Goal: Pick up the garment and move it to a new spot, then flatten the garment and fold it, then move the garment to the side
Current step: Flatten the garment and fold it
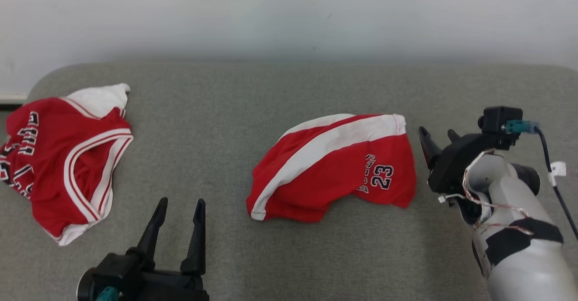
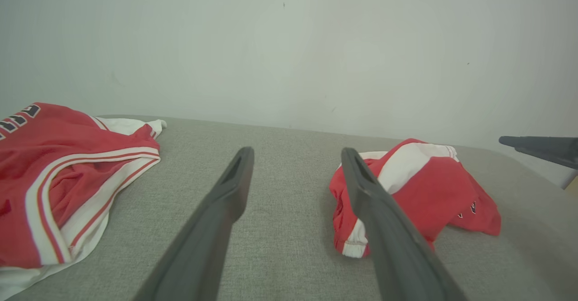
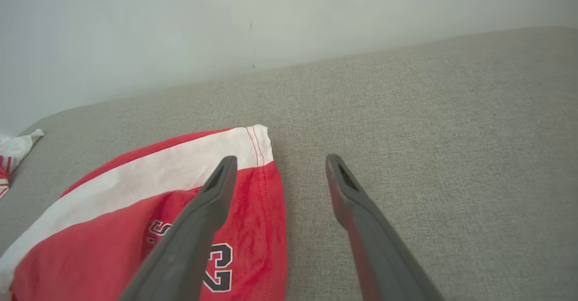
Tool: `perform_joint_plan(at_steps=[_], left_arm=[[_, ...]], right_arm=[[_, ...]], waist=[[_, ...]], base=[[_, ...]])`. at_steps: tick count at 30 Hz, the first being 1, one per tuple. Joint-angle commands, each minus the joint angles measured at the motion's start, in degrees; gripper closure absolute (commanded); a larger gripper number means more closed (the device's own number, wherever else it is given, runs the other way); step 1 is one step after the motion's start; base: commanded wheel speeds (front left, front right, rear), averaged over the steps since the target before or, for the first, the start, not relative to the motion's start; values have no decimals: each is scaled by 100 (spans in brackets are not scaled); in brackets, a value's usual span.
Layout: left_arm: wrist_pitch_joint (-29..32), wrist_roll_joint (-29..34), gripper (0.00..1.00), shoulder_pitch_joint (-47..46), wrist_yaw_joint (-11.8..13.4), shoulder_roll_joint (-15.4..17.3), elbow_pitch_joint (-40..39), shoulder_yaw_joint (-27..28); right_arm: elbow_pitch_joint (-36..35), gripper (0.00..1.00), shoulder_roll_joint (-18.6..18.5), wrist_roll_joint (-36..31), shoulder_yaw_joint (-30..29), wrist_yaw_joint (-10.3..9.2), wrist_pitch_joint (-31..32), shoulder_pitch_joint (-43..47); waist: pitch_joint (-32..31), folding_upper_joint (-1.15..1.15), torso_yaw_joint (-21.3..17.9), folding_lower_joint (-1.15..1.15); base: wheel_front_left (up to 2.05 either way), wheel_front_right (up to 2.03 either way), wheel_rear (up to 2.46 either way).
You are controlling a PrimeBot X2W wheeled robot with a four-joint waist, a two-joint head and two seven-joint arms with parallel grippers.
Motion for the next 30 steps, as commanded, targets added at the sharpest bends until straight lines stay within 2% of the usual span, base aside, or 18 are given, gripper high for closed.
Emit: perform_joint_plan(at_steps=[1,8,20,21,22,23,24,27,28,29,30], left_arm=[[-3,34,0,-128,-9,-3,-18,-6],[-3,38,0,-330,-67,-4,16,-67],[-3,42,0,-376,-127,-5,82,-29],[-3,44,0,-371,-134,-5,88,-24],[-3,48,0,-362,-142,-5,98,-15],[-3,54,0,-351,-148,-5,105,-7],[-3,55,0,-343,-136,-5,109,2],[-3,66,0,-332,-149,-5,127,27],[-3,71,0,-332,-154,-5,132,35],[-3,77,0,-333,-158,-5,136,46],[-3,78,0,-341,-162,-6,142,56]], right_arm=[[88,0,-63,80,-2,-15,32,-119],[661,0,-85,658,-47,-14,50,-563],[1132,0,-278,1187,420,-15,178,-669],[1159,4,-290,1227,459,-14,183,-655],[1184,17,-286,1275,488,-14,187,-640],[1209,43,-283,1317,522,-14,210,-621],[1236,51,-295,1355,555,-14,232,-602],[1294,54,-329,1483,649,-15,273,-551],[1309,57,-339,1508,685,-14,271,-545],[1317,67,-343,1530,723,-14,268,-551],[1318,96,-342,1555,757,-14,267,-563]], waist=[[371,-1,311,-1],[559,-1,447,-1],[582,-1,470,-1],[581,-1,467,-1],[579,-1,462,-1],[578,-1,455,-1],[580,-1,449,-1],[590,-1,439,-1],[596,-1,438,-1],[607,-1,435,-1],[622,-1,430,-1]], base=[[0,0,0],[0,0,0],[0,0,0],[0,0,0],[0,0,0],[0,0,0],[0,0,0],[0,0,0],[0,0,0],[0,0,0],[0,0,0]])
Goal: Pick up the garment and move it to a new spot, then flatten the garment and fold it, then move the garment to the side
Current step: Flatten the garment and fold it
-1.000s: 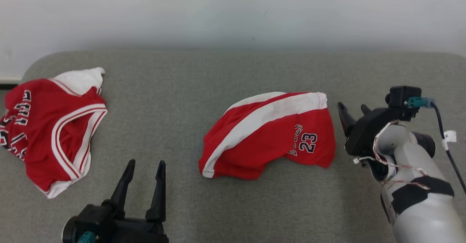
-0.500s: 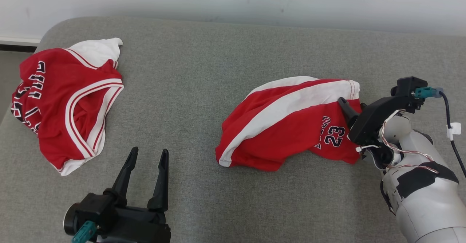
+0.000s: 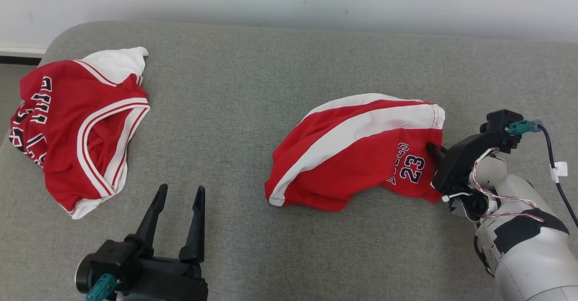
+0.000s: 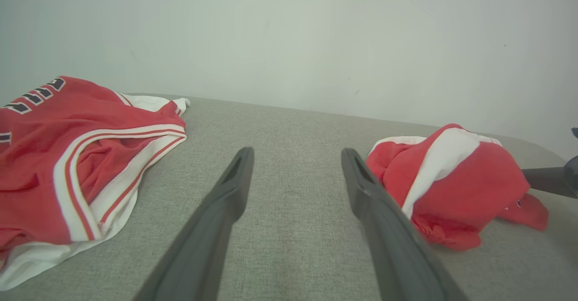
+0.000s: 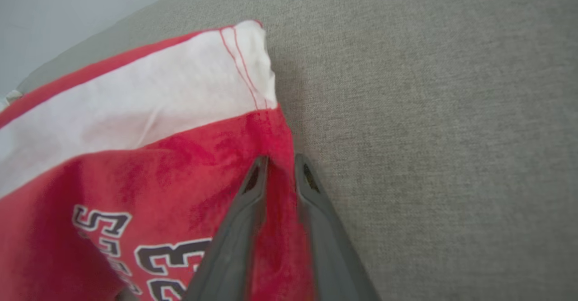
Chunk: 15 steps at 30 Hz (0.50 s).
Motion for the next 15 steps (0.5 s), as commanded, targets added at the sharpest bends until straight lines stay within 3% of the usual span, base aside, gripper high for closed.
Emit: perform_joint_plan(at_steps=[1,8,15], left_arm=[[-3,61,0,-28,-13,-4,14,34],[-3,52,0,-123,-26,-4,22,139],[-3,58,0,-50,-33,-4,70,270]], right_arm=[[-17,100,-14,61,55,-15,-14,16],[-333,100,-53,255,400,-14,-194,30],[-1158,100,-319,580,841,-15,-566,489]], waist=[[24,-1,-12,0],[94,-1,-100,0],[-100,-1,-302,0]], base=[[0,0,0],[0,0,0],[0,0,0]])
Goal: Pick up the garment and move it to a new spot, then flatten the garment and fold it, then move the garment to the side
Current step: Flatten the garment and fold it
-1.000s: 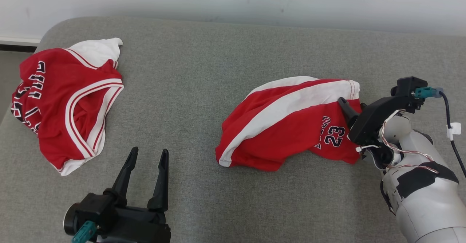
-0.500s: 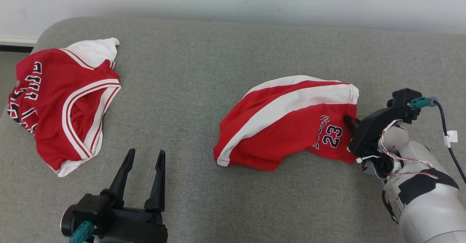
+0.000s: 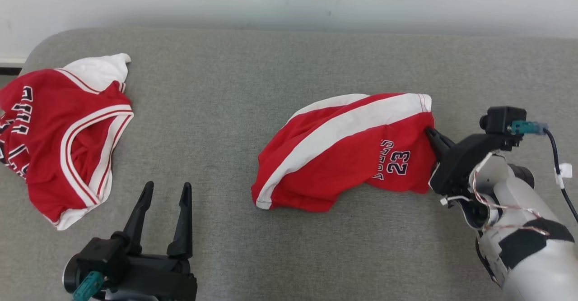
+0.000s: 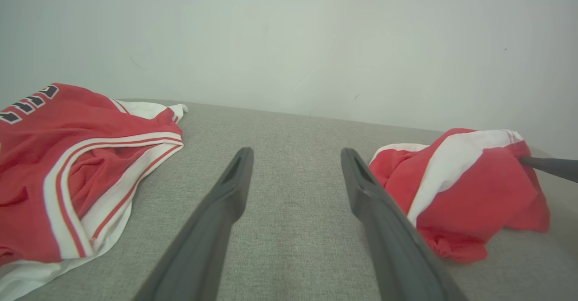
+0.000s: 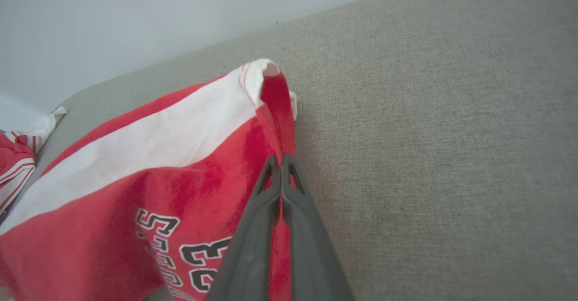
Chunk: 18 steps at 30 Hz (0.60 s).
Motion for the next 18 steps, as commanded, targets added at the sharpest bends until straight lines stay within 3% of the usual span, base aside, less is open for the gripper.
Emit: perform_joint_plan(at_steps=[1,3,10,18], left_arm=[[-3,48,0,49,-14,-1,17,47],[-3,78,0,102,-8,-3,28,105],[-3,117,0,259,-1,-3,83,289],[-3,263,0,382,-15,60,136,409]], right_arm=[[-235,100,-105,86,90,-13,-84,236],[-571,100,-339,-72,246,-14,-188,472],[-1826,100,-577,-117,47,-14,-239,1784],[-2811,100,-216,-802,-830,-13,109,3091]], waist=[[-130,-1,-122,0],[-202,-1,-214,0],[-476,-1,-490,0],[-651,-1,-711,0]], base=[[0,0,0],[0,0,0],[0,0,0],[0,0,0]])
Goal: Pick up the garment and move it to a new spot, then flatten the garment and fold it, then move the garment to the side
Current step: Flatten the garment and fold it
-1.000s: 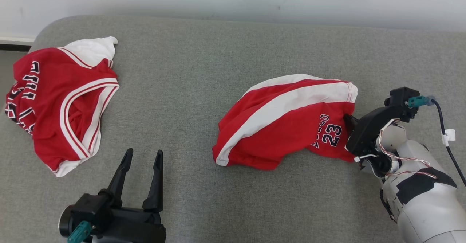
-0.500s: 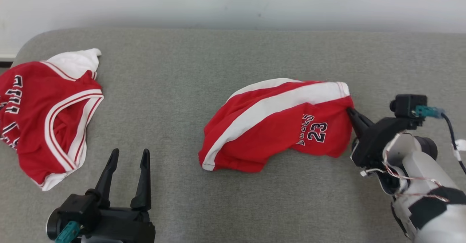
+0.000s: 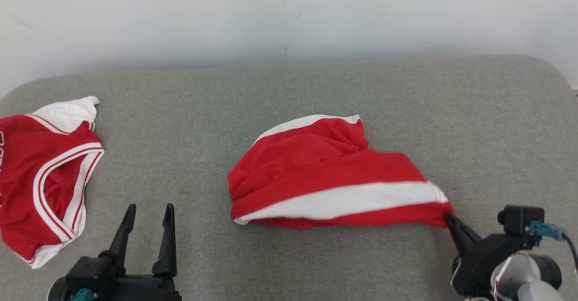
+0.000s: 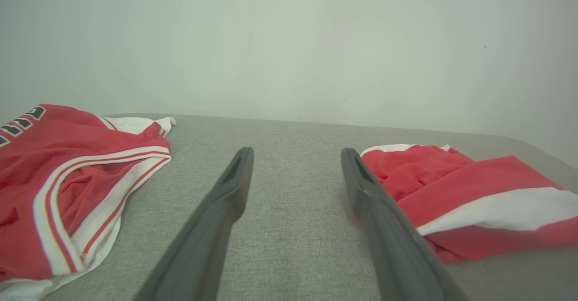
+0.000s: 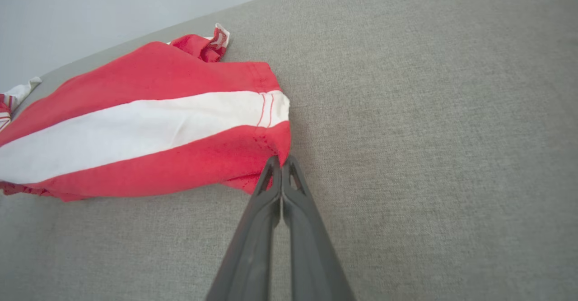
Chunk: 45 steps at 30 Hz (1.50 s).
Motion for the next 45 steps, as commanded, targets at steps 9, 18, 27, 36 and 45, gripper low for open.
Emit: perform_joint_plan(at_steps=[9,18,27,36,45], left_arm=[[-3,74,0,131,-6,45,160,-42],[-3,66,0,295,-5,27,219,-45],[-3,29,0,666,24,-8,171,104],[-3,31,0,1022,78,-28,184,170],[-3,-13,0,1161,135,-33,251,69]], right_arm=[[-255,0,377,-1389,-474,-14,564,704],[-535,0,720,-2240,-921,-13,24,1007],[-958,0,1096,-2900,-900,-14,-1708,1383],[-837,0,1172,-3154,-610,-14,-2279,1550],[-741,0,1227,-3046,-416,-14,-2424,1596]], waist=[[-231,0,-129,1],[-466,0,-148,1],[-737,0,-267,1],[-922,0,-316,1],[-963,0,-277,1]], base=[[0,0,0],[0,0,0],[0,0,0],[0,0,0],[0,0,0]])
